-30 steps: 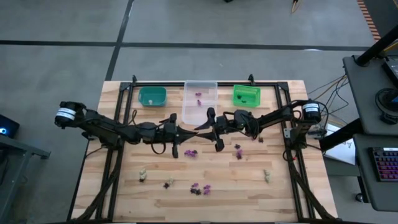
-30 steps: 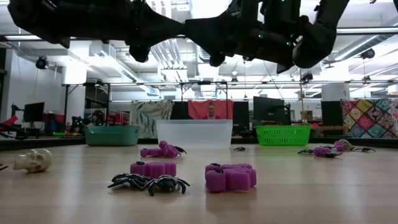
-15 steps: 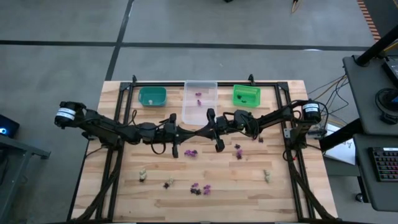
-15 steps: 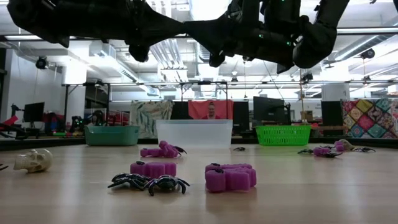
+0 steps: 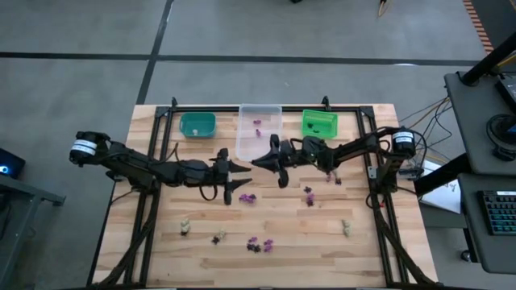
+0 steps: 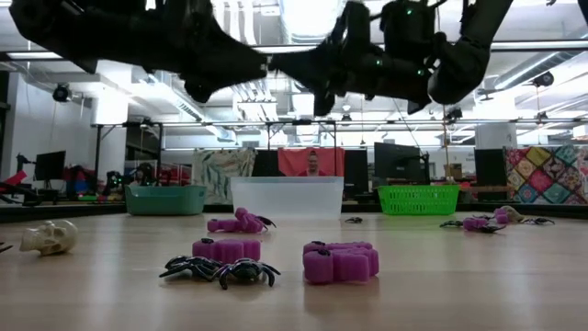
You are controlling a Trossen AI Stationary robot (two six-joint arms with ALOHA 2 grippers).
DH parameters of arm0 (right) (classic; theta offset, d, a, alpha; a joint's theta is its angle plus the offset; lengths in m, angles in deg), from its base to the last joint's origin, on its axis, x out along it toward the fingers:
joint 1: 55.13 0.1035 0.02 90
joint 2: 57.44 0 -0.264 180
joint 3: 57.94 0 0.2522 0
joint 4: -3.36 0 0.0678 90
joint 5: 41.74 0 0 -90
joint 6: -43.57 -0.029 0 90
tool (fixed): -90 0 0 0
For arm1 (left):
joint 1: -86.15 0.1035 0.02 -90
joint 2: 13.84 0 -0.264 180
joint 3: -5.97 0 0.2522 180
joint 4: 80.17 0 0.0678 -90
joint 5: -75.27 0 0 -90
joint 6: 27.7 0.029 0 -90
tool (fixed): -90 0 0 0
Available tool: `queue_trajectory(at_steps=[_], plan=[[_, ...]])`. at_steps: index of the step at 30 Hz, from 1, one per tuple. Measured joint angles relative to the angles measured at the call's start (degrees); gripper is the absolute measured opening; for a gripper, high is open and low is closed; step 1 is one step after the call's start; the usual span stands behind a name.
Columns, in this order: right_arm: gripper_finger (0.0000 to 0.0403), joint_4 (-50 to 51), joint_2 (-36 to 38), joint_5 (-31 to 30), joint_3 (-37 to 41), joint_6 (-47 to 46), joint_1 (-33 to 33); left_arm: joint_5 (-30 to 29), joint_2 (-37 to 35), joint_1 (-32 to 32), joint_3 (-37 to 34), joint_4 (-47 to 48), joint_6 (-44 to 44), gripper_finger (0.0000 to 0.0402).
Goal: Sort Halloween decoration
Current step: Put the black spider toy into the green bin
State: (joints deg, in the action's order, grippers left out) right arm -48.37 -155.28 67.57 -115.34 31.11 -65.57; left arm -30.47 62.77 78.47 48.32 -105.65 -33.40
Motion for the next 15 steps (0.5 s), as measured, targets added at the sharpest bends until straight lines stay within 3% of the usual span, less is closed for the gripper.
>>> queue_trajectory(at_steps=[5,7,9,15], plan=[[0.0009,8.50,1.83,-0.59,0.00,-2.58,-4.63,-4.72,-0.53,0.07,-0.03,7.55,-3.48,0.0168],[0.0009,15.15,3.65,-4.63,0.00,-2.61,-6.63,-5.78,-0.53,0.12,-0.03,9.99,-5.01,0.0168],[0.0009,23.72,6.13,-14.08,0.00,-3.06,-8.74,-5.82,-0.55,0.17,-0.03,10.81,-6.34,0.0168],[0.0009,64.50,15.17,-56.82,-4.14,-8.30,-12.68,-5.82,-0.57,0.17,0.25,11.01,-7.32,0.0168]])
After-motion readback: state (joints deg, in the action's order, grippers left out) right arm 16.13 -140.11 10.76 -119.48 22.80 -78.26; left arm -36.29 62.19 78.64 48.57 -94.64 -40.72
